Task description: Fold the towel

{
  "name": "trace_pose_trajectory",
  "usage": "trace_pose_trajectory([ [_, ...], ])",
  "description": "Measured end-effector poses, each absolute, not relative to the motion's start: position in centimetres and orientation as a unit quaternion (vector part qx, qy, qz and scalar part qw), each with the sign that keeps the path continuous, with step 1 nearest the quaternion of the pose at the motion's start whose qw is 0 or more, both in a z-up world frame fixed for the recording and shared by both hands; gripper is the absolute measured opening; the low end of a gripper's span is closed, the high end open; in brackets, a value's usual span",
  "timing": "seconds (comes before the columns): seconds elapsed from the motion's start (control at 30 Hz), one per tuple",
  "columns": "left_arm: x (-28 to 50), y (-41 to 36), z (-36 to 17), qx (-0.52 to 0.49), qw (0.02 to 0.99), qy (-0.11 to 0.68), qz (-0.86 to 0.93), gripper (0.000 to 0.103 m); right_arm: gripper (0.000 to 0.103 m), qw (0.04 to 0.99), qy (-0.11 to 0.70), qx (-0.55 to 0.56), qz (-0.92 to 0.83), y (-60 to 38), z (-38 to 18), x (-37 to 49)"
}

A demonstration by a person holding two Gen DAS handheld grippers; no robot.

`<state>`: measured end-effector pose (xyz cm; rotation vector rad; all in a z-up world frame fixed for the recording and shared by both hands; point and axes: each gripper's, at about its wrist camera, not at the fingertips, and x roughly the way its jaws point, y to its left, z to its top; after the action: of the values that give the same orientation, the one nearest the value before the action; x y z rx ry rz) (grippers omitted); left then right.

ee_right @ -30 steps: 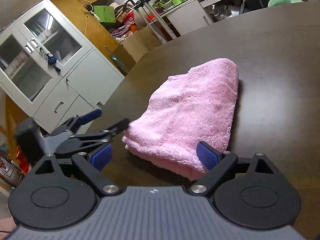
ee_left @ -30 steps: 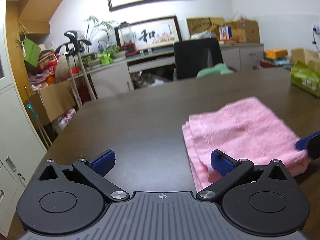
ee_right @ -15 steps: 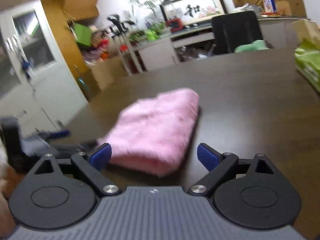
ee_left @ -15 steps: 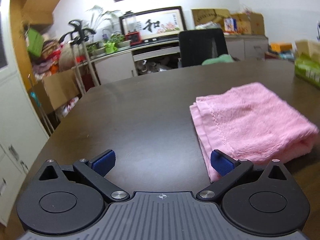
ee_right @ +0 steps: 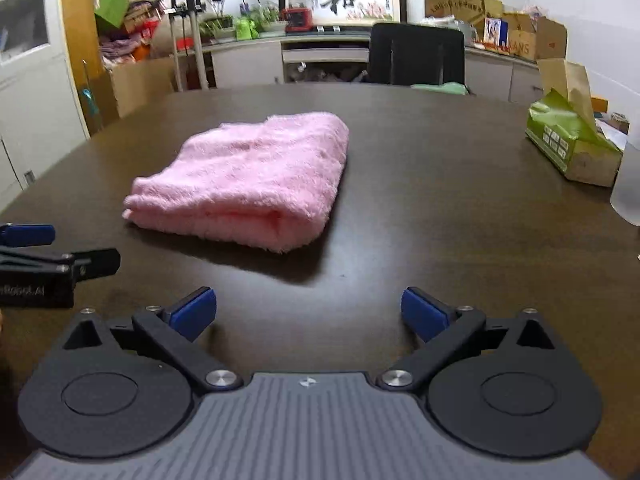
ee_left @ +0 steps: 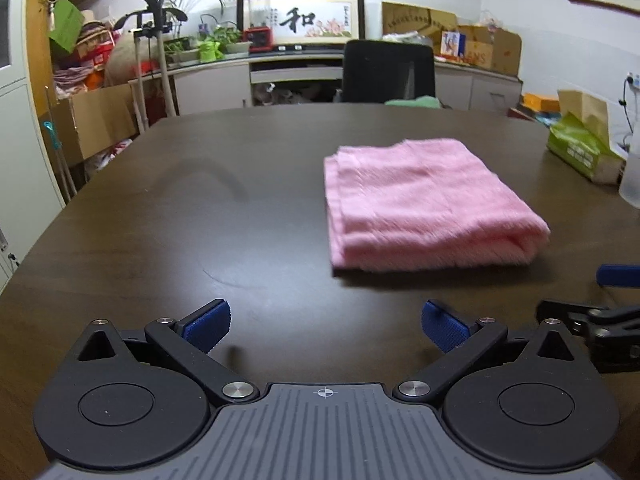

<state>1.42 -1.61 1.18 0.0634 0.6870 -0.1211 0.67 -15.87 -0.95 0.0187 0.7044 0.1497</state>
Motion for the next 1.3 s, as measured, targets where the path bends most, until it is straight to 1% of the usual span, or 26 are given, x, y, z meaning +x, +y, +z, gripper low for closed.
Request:
trace_pose_trajectory([
  [0.03, 1.5, -1.9, 1.1, 0.031, 0.939, 0.338, -0.058, 0.103, 0.102, 0.936, 0.346, 0.009, 0.068, -15.9, -1.0, 0.7],
  [0.47, 1.5, -2.4, 0.4, 0.023, 0.938, 0.345, -0.029, 0.103, 0.102, 0.936, 0.350, -0.002, 0.033, -16.2, -1.4, 1.5],
  [1.3, 1.9, -3.0, 0.5, 0.021, 0.937, 0.347, -0.026, 0.103, 0.103, 0.936, 0.352, 0.000, 0.030, -16.0, -1.1, 1.4],
])
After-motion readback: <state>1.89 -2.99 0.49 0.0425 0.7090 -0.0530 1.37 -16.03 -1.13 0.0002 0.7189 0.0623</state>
